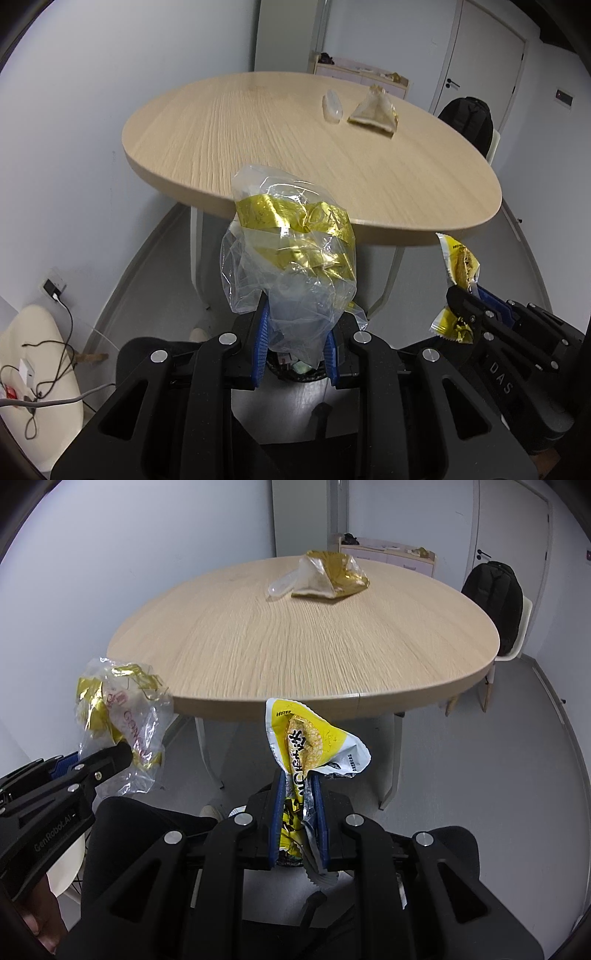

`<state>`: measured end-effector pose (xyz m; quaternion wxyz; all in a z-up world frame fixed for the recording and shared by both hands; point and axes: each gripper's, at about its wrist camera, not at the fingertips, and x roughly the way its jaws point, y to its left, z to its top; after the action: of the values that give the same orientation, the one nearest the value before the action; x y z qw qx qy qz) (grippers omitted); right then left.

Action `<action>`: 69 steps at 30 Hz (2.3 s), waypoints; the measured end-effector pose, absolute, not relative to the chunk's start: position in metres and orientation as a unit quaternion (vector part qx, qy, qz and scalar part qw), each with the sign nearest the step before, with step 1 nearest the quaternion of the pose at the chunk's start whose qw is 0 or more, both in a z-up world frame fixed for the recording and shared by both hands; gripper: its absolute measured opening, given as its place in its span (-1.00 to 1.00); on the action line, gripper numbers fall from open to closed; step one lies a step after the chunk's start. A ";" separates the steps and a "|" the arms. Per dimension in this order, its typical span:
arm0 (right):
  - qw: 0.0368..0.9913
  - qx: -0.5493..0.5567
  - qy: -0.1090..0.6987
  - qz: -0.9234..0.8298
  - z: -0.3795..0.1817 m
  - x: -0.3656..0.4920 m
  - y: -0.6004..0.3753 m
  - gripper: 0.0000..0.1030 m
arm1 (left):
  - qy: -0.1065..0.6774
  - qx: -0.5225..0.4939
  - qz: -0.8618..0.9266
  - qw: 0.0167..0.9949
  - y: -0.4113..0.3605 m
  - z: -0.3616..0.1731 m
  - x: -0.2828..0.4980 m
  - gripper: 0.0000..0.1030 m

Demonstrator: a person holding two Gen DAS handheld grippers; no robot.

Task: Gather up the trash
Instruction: 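Carry the clear bag and yellow wrapper down over the black trash bin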

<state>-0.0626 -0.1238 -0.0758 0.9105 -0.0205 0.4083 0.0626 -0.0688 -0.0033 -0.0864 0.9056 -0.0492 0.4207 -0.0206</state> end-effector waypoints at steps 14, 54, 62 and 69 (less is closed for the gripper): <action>0.905 -0.020 0.421 0.054 -0.110 -0.061 -0.125 -0.71 | 0.437 -0.045 -0.016 0.898 -0.005 -0.127 -0.078 -0.53; 0.855 -0.007 0.515 0.060 -0.260 -0.001 -0.125 -0.70 | 0.506 -0.043 -0.005 0.861 0.003 -0.275 0.002 -0.53; 0.845 -0.020 0.530 0.067 -0.287 0.037 -0.113 -0.70 | 0.517 -0.048 0.005 0.855 0.010 -0.300 0.035 -0.53; 0.840 -0.022 0.538 0.069 -0.305 0.064 -0.105 -0.70 | 0.522 -0.055 0.020 0.851 0.020 -0.314 0.053 -0.53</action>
<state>0.0641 -0.1046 -0.3046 0.8399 -0.0221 0.5379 0.0687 0.0529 0.0203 -0.3139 0.8512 -0.0550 0.5215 0.0198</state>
